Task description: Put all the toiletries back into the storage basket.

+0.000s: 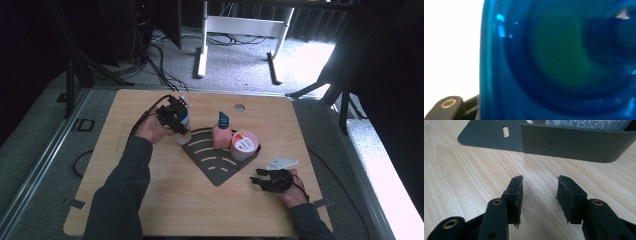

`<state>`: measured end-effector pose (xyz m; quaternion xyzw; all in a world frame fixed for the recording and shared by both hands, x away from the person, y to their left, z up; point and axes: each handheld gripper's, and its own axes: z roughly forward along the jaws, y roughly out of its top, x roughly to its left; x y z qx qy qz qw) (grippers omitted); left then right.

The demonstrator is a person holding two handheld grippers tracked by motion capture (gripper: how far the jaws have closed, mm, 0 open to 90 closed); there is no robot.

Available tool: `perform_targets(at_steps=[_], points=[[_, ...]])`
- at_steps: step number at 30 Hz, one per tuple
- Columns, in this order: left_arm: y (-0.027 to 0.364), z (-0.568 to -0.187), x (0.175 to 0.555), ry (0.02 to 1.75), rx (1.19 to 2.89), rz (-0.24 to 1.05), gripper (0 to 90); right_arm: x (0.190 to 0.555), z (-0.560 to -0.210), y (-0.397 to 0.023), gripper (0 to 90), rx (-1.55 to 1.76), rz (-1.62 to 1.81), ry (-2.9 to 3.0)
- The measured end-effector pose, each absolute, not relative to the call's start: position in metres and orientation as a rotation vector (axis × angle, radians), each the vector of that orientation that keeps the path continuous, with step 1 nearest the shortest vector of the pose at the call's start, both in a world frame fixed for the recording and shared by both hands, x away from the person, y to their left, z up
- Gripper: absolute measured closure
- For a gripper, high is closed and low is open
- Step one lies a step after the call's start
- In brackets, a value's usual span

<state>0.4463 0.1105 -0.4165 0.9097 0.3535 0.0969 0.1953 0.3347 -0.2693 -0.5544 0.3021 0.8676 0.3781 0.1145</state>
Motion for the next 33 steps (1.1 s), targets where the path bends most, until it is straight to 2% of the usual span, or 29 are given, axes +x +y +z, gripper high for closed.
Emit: perform_targets(at_steps=[33], points=[[0.083, -0.426, 0.457, 0.984, 2.537, 0.269, 55.9, 0.335, -0.555, -0.27, 55.4, 0.886, 1.115, 2.544]])
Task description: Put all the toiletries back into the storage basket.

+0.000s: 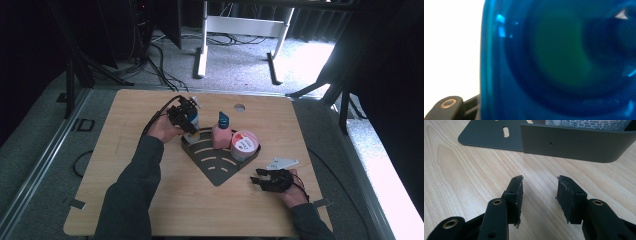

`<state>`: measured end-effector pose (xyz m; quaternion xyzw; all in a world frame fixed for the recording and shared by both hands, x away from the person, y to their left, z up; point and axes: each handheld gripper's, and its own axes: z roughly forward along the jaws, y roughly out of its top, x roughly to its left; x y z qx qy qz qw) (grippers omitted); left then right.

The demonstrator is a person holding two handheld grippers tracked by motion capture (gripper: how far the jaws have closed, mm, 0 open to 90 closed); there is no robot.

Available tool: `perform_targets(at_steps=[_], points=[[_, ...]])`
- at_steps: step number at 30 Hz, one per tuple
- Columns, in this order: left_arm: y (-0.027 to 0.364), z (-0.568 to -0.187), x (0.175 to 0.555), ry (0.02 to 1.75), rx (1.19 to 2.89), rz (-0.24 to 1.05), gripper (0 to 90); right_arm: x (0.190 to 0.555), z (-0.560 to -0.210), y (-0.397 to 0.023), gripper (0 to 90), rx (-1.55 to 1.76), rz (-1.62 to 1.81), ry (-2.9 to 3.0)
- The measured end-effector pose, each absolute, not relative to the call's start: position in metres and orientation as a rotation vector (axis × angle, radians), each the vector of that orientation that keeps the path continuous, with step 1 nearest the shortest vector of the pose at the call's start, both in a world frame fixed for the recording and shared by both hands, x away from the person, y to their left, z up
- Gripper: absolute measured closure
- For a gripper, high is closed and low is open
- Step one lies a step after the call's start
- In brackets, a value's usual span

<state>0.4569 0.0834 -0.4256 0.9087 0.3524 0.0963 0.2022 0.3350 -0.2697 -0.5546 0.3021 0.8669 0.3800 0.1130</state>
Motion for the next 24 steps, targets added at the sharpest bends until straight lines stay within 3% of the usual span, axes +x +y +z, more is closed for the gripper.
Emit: perform_targets(at_steps=[24], points=[[0.07, -0.438, 0.471, 0.999, 2.543, 0.236, 55.9, 0.335, -0.554, -0.27, 55.5, 0.884, 1.113, 2.545]])
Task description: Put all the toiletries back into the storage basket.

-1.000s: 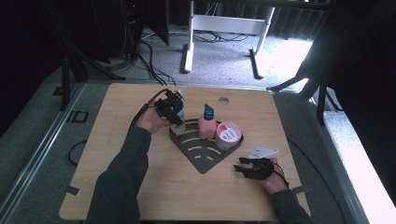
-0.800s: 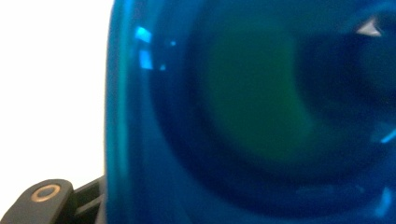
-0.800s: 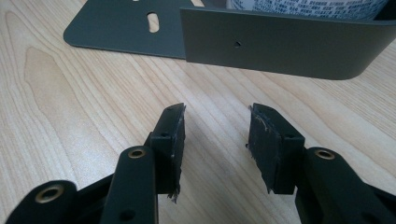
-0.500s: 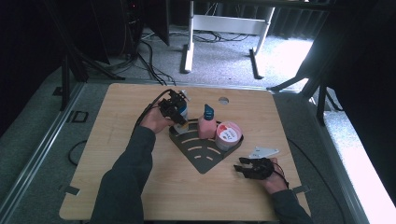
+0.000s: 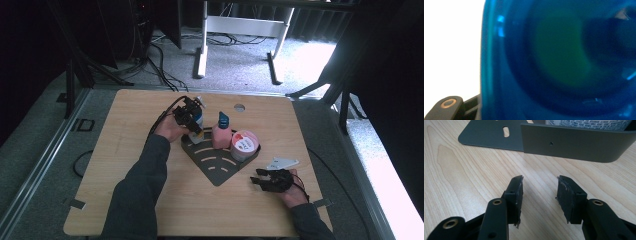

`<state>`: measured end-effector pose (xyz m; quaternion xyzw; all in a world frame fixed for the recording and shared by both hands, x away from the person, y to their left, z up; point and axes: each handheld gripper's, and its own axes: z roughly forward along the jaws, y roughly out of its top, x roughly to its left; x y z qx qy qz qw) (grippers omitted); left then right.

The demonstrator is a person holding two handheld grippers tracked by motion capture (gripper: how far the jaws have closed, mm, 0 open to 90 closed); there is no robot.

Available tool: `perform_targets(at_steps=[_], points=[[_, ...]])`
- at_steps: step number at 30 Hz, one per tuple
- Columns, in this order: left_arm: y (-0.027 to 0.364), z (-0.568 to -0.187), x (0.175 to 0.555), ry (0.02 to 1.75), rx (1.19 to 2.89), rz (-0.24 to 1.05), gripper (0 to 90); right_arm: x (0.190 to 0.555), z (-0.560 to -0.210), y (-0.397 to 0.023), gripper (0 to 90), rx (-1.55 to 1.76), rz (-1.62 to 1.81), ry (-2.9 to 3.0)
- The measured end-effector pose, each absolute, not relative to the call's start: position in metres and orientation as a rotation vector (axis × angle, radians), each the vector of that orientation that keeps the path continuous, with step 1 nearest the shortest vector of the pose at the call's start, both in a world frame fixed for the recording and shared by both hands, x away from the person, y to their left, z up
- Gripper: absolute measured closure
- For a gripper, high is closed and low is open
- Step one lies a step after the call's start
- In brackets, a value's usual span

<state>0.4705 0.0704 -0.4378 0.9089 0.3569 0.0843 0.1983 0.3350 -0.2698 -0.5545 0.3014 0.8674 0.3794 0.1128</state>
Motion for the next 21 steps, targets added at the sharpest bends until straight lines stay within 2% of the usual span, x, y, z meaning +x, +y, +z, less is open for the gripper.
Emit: perform_targets(at_steps=[21], points=[[0.0648, -0.4428, 0.4792, 1.035, 2.522, 0.22, 55.9, 0.335, -0.5545, -0.2696, 55.6, 0.887, 1.114, 2.544]])
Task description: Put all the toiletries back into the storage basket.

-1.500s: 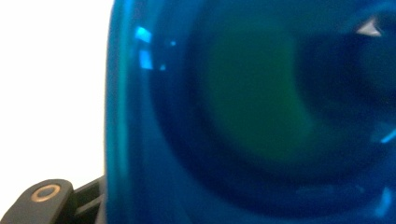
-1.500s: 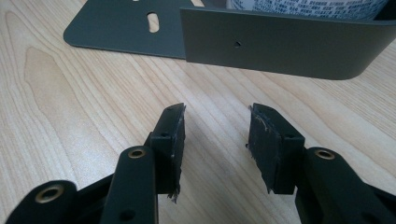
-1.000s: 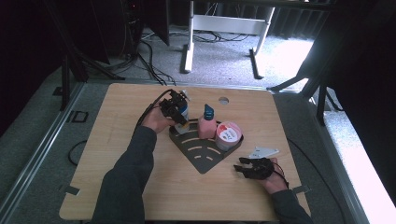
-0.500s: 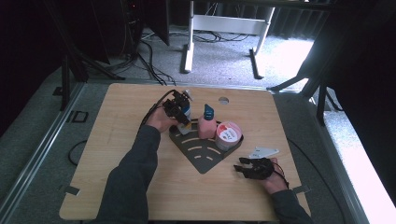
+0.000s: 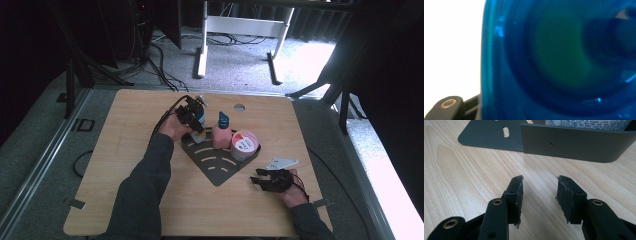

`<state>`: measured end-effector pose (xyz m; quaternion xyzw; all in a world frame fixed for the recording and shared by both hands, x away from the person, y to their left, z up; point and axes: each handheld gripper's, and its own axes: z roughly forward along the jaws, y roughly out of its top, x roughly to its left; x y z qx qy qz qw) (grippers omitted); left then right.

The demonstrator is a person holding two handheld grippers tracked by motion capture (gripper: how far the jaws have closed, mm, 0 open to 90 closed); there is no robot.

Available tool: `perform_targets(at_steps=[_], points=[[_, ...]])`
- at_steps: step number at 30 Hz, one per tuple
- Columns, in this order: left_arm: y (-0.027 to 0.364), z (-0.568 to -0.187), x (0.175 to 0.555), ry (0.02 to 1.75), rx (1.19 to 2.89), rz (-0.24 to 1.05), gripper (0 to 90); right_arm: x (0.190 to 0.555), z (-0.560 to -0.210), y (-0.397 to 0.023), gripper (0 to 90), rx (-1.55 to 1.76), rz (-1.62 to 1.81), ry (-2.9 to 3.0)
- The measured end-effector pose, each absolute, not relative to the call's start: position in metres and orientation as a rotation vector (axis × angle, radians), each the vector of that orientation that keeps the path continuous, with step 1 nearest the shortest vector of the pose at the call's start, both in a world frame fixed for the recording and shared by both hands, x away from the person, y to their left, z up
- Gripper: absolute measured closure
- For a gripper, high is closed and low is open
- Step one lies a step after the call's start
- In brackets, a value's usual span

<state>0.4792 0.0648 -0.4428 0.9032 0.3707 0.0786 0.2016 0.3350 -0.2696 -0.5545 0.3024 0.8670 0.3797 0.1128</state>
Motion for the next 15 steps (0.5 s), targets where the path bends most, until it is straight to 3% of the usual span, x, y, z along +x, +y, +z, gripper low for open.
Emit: perform_targets(at_steps=[15], points=[[0.0604, -0.4479, 0.4844, 1.065, 2.51, 0.209, 55.8, 0.3355, -0.5545, -0.2696, 55.7, 0.883, 1.114, 2.547]])
